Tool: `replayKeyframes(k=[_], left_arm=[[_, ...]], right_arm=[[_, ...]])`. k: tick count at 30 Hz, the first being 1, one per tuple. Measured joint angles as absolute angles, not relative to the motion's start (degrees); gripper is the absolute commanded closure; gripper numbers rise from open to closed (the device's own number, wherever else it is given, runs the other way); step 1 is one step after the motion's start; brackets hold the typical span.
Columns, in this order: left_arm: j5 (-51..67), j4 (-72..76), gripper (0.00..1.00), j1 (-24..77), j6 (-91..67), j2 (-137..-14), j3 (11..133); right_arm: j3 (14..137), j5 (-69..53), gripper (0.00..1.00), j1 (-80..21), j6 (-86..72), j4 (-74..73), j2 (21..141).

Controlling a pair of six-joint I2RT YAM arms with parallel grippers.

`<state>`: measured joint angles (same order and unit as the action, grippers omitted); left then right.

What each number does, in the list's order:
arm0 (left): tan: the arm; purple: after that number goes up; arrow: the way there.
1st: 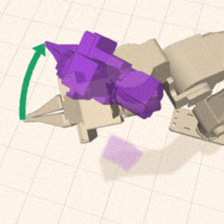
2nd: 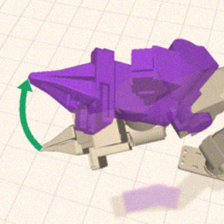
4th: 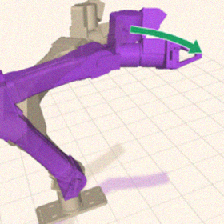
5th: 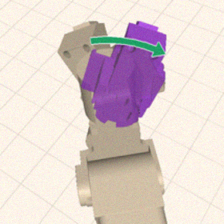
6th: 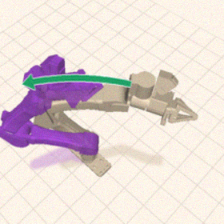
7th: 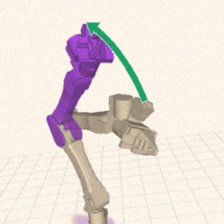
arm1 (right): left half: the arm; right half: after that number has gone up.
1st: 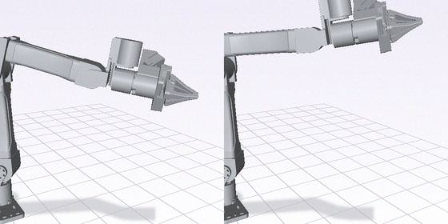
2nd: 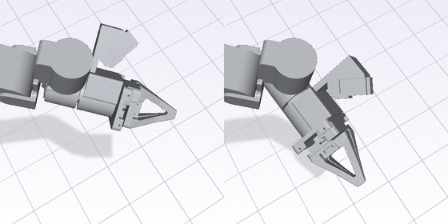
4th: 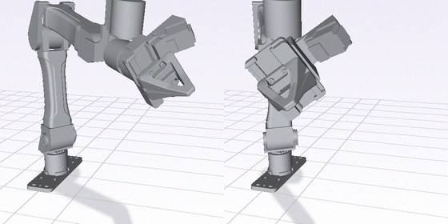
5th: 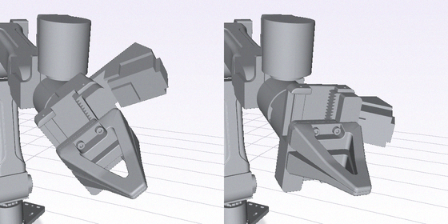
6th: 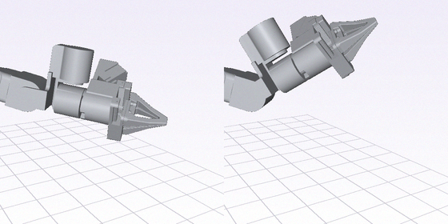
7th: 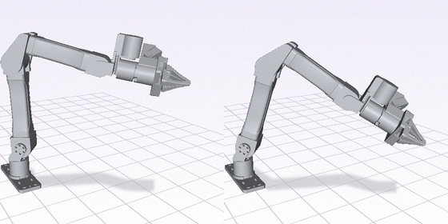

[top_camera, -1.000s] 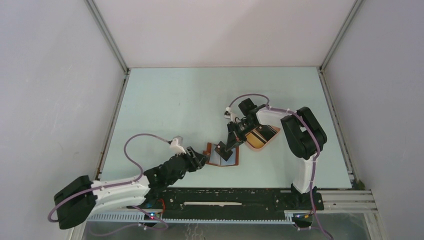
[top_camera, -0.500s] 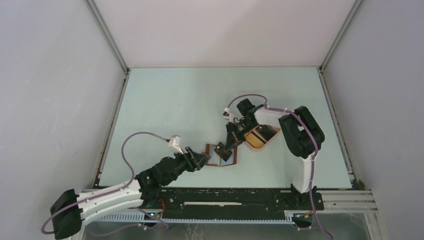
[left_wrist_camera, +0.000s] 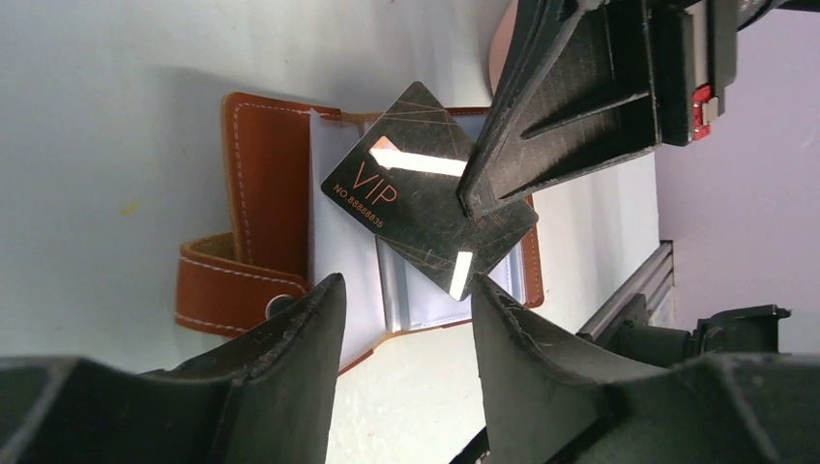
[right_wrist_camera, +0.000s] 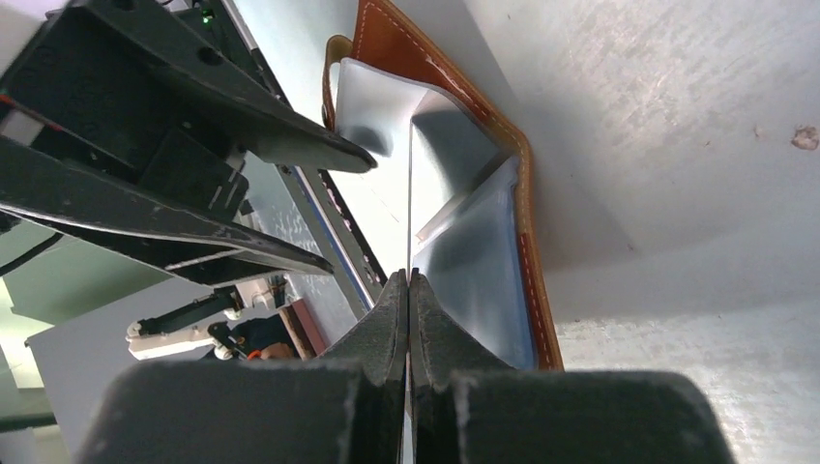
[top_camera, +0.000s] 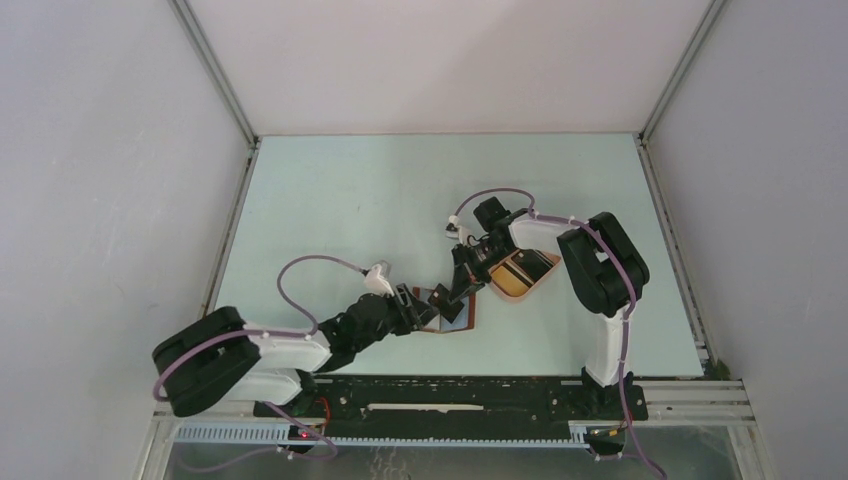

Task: Put the credit cards into the card holder
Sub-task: Insert the credit card into the card holder.

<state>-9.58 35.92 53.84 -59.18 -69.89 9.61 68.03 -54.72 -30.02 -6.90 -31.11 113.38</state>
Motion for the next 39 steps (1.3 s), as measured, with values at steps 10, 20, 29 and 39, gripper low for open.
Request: replayKeyframes(k=[10,20,29,39], left_arm=[[-7.16,48.97,0.41,52.69,-66.24,-81.95,9.91],[-8.43,65.58,0.43,51.05,-73.84,-90.50,5.58],[-8.43,80.84,0.49,49.67,-79.18,-100.64,3.66],[-7.40,83.99,0.57,49.30,-79.66,-99.96,3.68]], right_arm=[[68.03,-57.34,1.00,-29.21,-6.98,-31.11,113.38],[68.03,-63.22,1.00,-28.47,-7.03,-31.05,113.60],[68.03,-67.22,1.00,-28.10,-6.94,-31.07,116.27],[68.03,-69.91,1.00,-27.92,-6.81,-31.09,116.64]])
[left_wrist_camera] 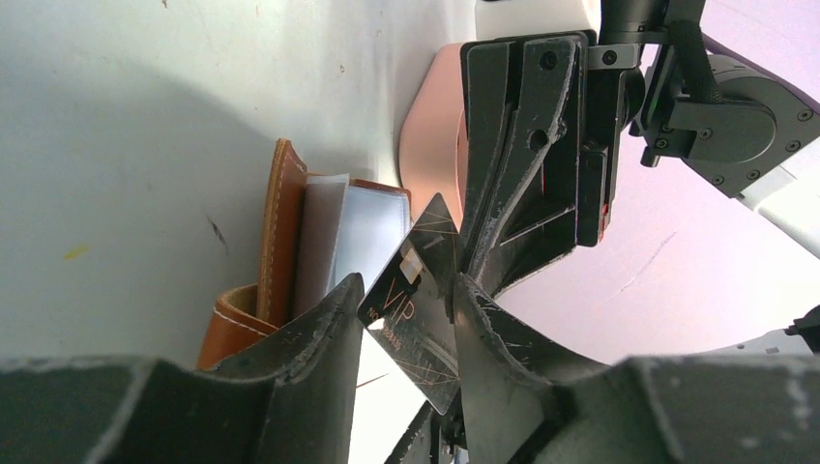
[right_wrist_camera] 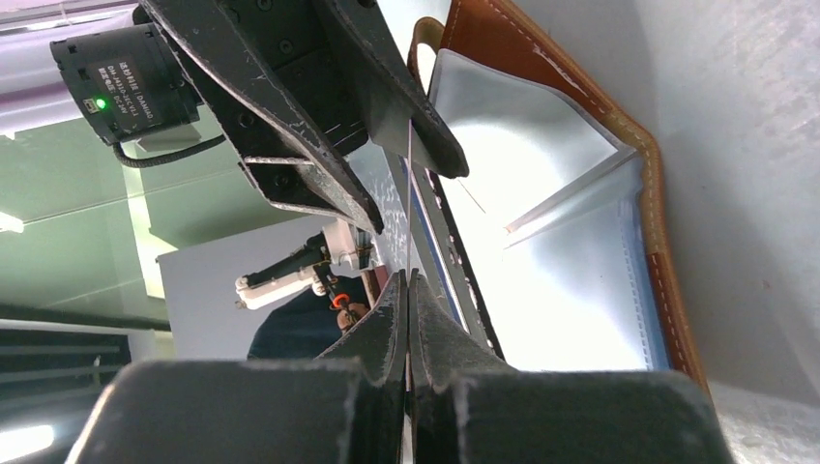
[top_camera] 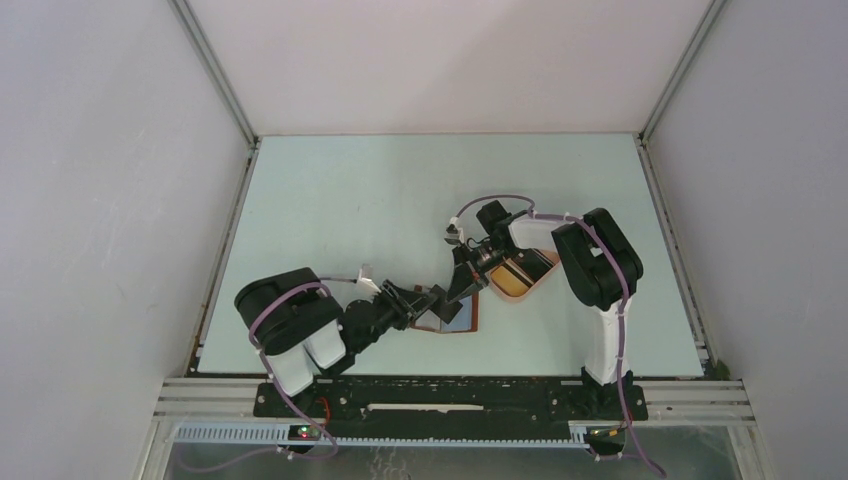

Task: Put the credit cards into the card holder
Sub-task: Insert the credit card into the card holder.

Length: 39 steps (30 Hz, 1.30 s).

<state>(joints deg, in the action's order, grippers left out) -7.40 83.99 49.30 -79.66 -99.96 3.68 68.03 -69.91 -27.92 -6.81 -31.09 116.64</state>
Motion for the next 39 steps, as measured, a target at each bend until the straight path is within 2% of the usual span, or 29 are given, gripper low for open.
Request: replayKeyframes(k=[2,6,11,13,16,19,21,24,29,33,34,39], left_arm=[[-7.18,84.14,0.58,49.25,-79.77,-99.96,3.68],[-7.09,84.73,0.69,48.95,-80.14,-99.96,3.68],[-6.79,84.79,0.92,48.64,-80.18,-99.98,3.68],[-6.55,85.43,1.00,48.51,-80.07,-99.98,3.73],[-5.69,86.11,1.00,48.16,-79.66,-99.98,3.84],[-4.71,86.17,1.00,47.81,-78.70,-99.98,3.86],[-3.75,86.15,1.00,47.29,-77.45,-100.25,3.88],[-2.28,86.15,1.00,46.35,-76.01,-101.71,4.08],[0.36,85.76,1.00,45.01,-73.36,-103.33,4.29],[1.72,85.76,1.00,43.53,-70.89,-103.33,3.97],[2.07,85.78,1.00,43.16,-70.32,-103.33,3.81],[4.03,85.76,1.00,42.13,-67.88,-103.26,3.49]], right_arm=[[68.03,-70.46,1.00,-27.92,-6.74,-31.09,116.66],[68.03,-71.42,1.00,-27.90,-6.44,-31.14,116.95],[68.03,-72.25,0.99,-27.88,-5.89,-31.75,117.47],[68.03,-72.03,0.92,-27.83,-5.52,-31.99,117.58],[68.03,-72.03,0.71,-27.70,-4.78,-32.42,117.84],[68.16,-71.22,0.55,-27.42,-3.11,-33.71,117.93],[68.64,-70.54,0.50,-27.33,-1.58,-35.22,117.93],[69.19,-69.21,0.48,-26.87,0.43,-36.38,117.86],[69.19,-66.43,0.48,-25.71,2.61,-37.98,116.77],[69.76,-64.25,0.53,-25.61,3.33,-38.44,115.46],[70.17,-63.44,0.57,-25.71,3.44,-38.39,115.33],[72.69,-58.54,0.89,-27.55,3.57,-38.41,115.22]])
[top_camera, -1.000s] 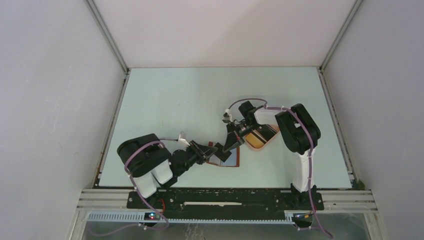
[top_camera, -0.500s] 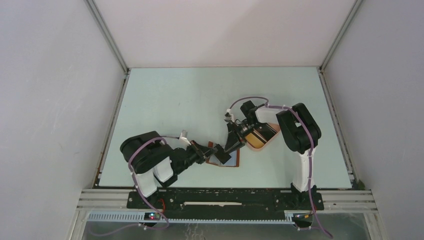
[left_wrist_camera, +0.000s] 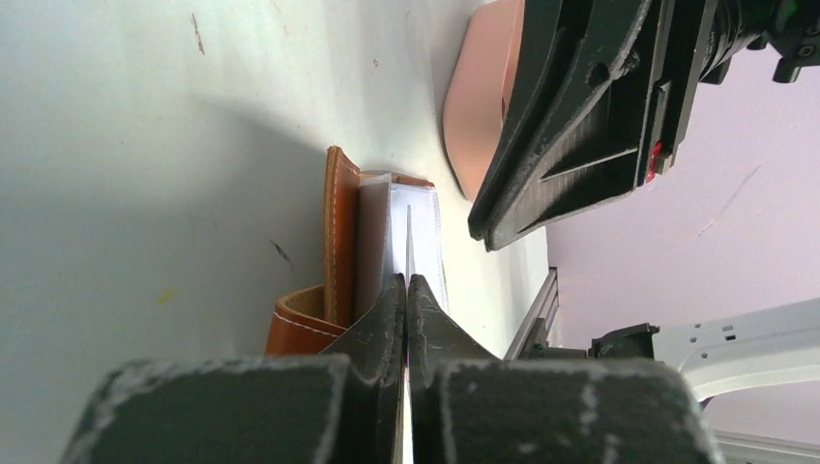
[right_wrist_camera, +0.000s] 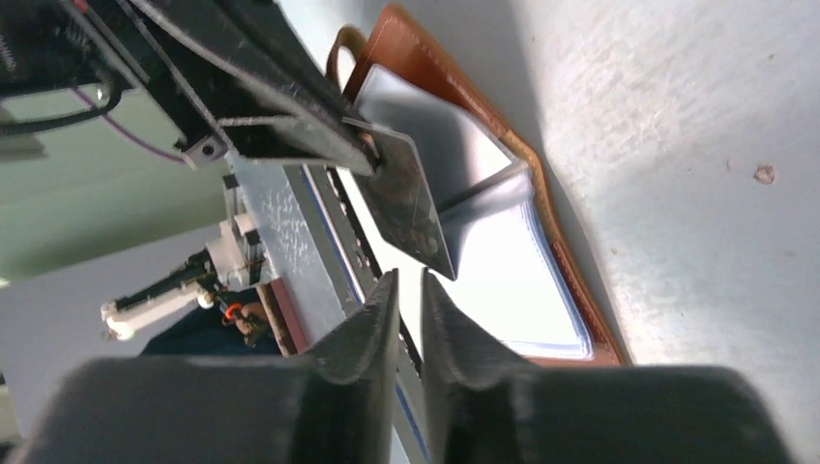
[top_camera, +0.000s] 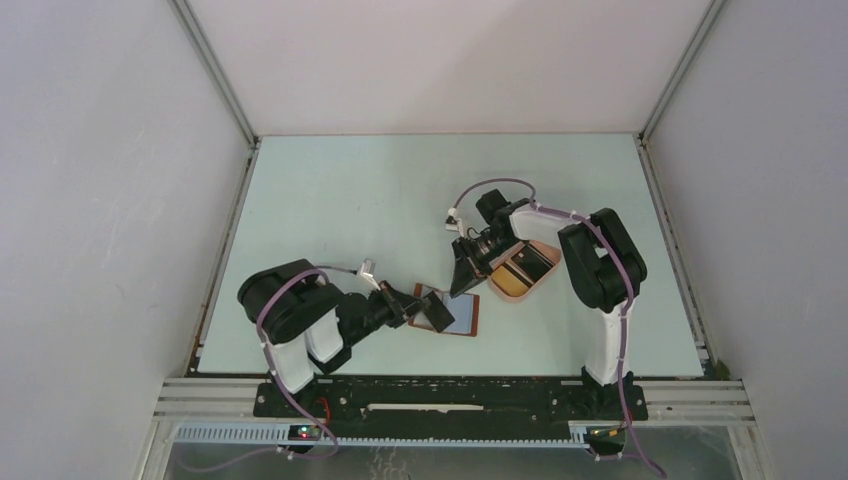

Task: Put the credit cards into the card holder
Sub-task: Insert the credit card into the card holder.

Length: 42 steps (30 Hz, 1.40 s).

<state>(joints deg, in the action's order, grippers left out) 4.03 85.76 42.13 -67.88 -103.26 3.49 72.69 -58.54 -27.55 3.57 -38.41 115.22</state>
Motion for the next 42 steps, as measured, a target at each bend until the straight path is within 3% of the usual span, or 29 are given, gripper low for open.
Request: replayKeyframes(k=[5,18,42], left_arm=[[5.37,85.67,1.00,40.95,-65.65,-101.16,2.52],[9.37,85.60,1.00,36.45,-63.33,-100.38,1.87],[12.27,85.49,1.00,34.11,-62.50,-99.61,1.21]], right_arm=[[73.97,-53.04,1.00,-29.65,3.27,-38.35,115.26],[74.17,-41.65,1.00,-32.69,4.12,-40.21,116.53],[74.83,-40.23,1.00,-33.41,4.86,-41.04,116.57]])
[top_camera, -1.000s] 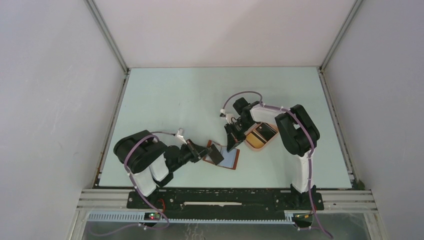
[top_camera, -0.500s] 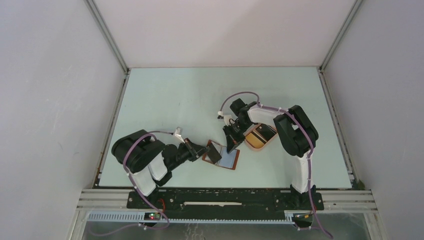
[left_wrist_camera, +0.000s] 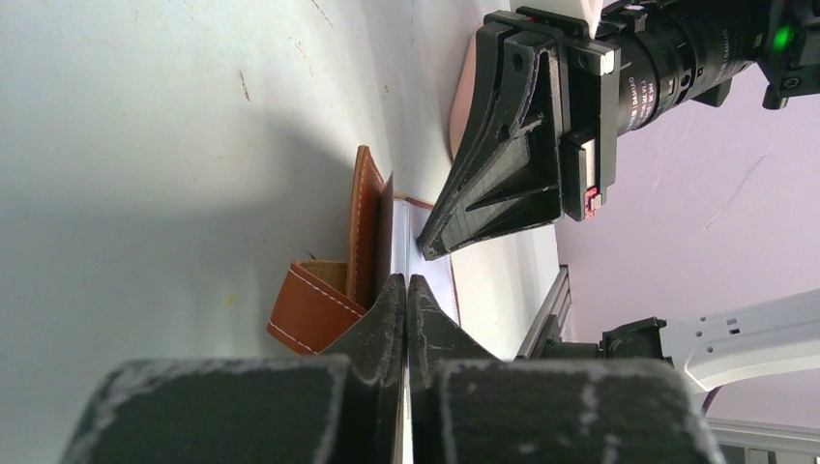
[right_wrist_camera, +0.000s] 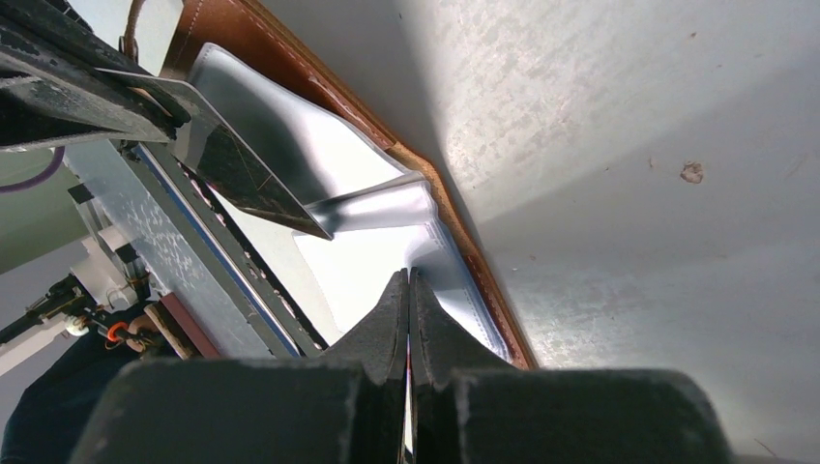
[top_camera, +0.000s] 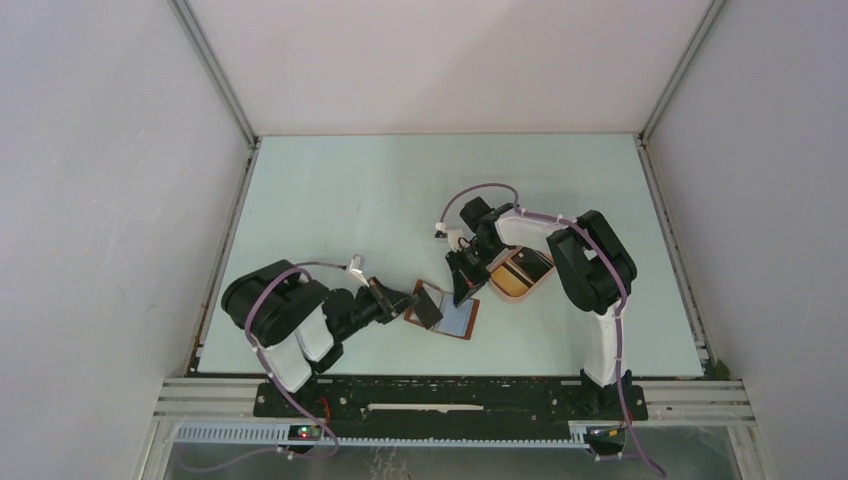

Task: Put the credit cards into the card holder
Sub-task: Insert the credit card into the card holder.

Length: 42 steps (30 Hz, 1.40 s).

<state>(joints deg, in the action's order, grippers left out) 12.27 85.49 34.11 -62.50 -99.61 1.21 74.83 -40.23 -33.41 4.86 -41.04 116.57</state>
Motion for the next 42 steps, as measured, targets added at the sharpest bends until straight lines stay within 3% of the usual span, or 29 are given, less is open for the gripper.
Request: replayKeyframes(k=[16,42], left_arm=[[12.21,74.94,1.00,34.09,-59.00,-91.37,1.21],[12.73,72.79,1.00,36.07,-59.02,-97.41,5.74]], right_arm=[[74.83,-40.25,1.00,-33.41,4.89,-41.06,116.57],[74.83,-40.36,1.00,-33.41,5.37,-42.17,116.57]])
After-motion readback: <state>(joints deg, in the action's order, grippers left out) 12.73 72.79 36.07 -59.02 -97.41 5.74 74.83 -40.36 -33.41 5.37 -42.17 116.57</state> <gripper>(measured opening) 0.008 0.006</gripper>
